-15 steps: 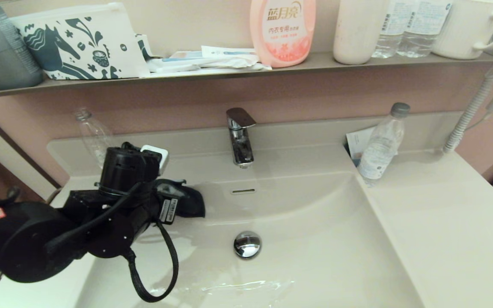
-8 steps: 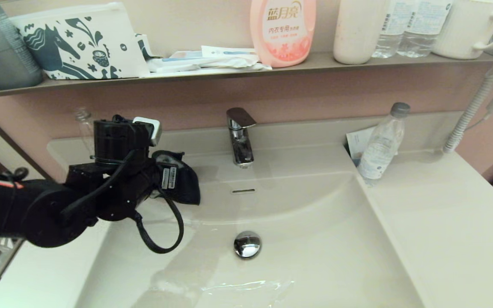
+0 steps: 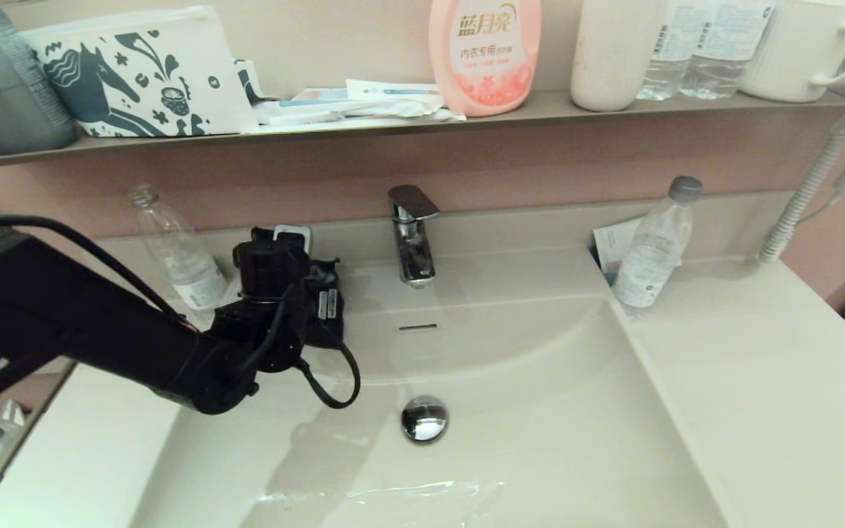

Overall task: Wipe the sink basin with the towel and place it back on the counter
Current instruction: Wipe the sink

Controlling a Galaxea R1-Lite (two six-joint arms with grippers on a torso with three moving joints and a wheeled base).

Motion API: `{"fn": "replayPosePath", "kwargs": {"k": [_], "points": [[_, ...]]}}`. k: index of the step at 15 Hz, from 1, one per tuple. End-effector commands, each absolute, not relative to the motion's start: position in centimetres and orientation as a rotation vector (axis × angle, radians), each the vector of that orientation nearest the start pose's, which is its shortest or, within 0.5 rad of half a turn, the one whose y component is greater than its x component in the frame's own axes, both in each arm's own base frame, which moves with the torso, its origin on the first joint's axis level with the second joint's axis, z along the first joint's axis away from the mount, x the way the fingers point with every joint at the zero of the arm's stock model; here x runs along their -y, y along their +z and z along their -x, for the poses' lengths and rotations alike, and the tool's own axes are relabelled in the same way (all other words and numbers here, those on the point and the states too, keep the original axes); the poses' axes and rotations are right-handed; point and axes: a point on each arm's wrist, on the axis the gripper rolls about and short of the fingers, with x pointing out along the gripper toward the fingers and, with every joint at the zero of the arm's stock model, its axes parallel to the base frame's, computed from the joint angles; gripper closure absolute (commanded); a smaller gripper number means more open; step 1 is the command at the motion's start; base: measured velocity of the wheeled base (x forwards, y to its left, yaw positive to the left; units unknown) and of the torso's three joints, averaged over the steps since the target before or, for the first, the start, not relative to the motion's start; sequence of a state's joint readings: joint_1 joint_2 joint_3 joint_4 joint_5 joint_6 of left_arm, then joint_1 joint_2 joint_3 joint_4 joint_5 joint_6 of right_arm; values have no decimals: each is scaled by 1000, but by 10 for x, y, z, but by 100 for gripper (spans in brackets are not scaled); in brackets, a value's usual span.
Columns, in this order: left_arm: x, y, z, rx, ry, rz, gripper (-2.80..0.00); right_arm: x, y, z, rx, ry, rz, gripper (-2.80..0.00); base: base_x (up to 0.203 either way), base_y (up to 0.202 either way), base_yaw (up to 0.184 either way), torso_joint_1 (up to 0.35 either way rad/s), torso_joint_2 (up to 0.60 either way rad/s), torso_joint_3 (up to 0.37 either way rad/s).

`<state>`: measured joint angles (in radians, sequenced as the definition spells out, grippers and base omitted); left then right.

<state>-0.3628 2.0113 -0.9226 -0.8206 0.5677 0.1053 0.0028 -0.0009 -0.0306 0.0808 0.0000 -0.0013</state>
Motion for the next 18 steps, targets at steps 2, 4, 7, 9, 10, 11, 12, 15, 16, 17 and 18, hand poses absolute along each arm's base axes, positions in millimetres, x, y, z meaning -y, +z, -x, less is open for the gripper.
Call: {"fn": "replayPosePath", "kwargs": {"k": [2, 4, 7, 9, 10, 11, 12, 15, 16, 17, 18], "points": [[147, 109, -357, -284, 132, -244, 0, 0, 76, 25, -51, 3, 2, 0, 0, 0, 0, 0, 0, 0], [164, 115, -354, -285, 103, -228, 0, 0, 76, 25, -51, 3, 2, 0, 0, 0, 0, 0, 0, 0], [184, 118, -350, -308, 72, -207, 0, 0, 76, 25, -51, 3, 2, 0, 0, 0, 0, 0, 0, 0], [191, 118, -353, -304, 72, -206, 0, 0, 76, 25, -51, 3, 2, 0, 0, 0, 0, 0, 0, 0], [193, 115, -356, -305, 74, -208, 0, 0, 76, 25, -51, 3, 2, 0, 0, 0, 0, 0, 0, 0], [196, 112, -359, -306, 76, -211, 0, 0, 76, 25, -51, 3, 2, 0, 0, 0, 0, 0, 0, 0], [197, 109, -362, -311, 77, -213, 0, 0, 76, 25, -51, 3, 2, 0, 0, 0, 0, 0, 0, 0], [191, 105, -363, -324, 91, -216, 0, 0, 76, 25, -49, 3, 2, 0, 0, 0, 0, 0, 0, 0], [183, 104, -364, -332, 106, -217, 0, 0, 76, 25, -51, 3, 2, 0, 0, 0, 0, 0, 0, 0], [174, 106, -364, -337, 123, -214, 0, 0, 76, 25, -51, 3, 2, 0, 0, 0, 0, 0, 0, 0], [165, 107, -363, -344, 136, -212, 0, 0, 76, 25, -51, 3, 2, 0, 0, 0, 0, 0, 0, 0]]}}
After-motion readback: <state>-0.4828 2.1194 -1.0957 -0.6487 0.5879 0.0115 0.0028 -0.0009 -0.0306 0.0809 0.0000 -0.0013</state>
